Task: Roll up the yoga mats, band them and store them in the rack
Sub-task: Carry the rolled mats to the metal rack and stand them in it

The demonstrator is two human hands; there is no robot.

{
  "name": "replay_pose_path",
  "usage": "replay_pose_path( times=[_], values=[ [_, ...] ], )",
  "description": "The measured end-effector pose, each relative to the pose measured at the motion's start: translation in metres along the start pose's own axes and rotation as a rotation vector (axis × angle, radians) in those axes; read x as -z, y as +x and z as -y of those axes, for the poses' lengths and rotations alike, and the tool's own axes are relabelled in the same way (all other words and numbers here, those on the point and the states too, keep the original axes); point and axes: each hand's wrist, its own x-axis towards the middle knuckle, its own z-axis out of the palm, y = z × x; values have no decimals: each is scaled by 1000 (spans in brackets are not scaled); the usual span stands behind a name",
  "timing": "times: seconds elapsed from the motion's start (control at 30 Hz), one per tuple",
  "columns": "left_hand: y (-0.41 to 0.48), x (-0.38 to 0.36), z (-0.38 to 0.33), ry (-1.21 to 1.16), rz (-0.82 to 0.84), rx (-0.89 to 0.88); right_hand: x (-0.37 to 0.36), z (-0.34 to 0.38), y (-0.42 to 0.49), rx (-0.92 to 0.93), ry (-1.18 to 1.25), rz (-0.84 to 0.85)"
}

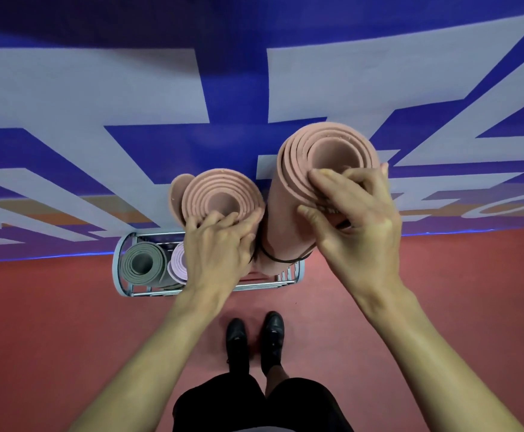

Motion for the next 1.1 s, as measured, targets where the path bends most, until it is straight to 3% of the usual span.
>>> replay_pose_path(
  times=[0.2,0.33,0.53,0.8,1.1],
  values=[
    [-16,-42,13,-46,87,-73,-22,-32,-35,-104,13,97],
    [-25,-68,17,-81,171,-89,-39,-52,-54,-76,-16,118],
    [-39,-108,42,-51,151,-107,-73,-73,-75,-58,-15,149],
    [-62,-176,72,-97,76,-91,-115,-88,-80,-56,14,54],
    [-73,-188,99,-130,102,-112,-105,-73,-90,32,73,-58]
  ],
)
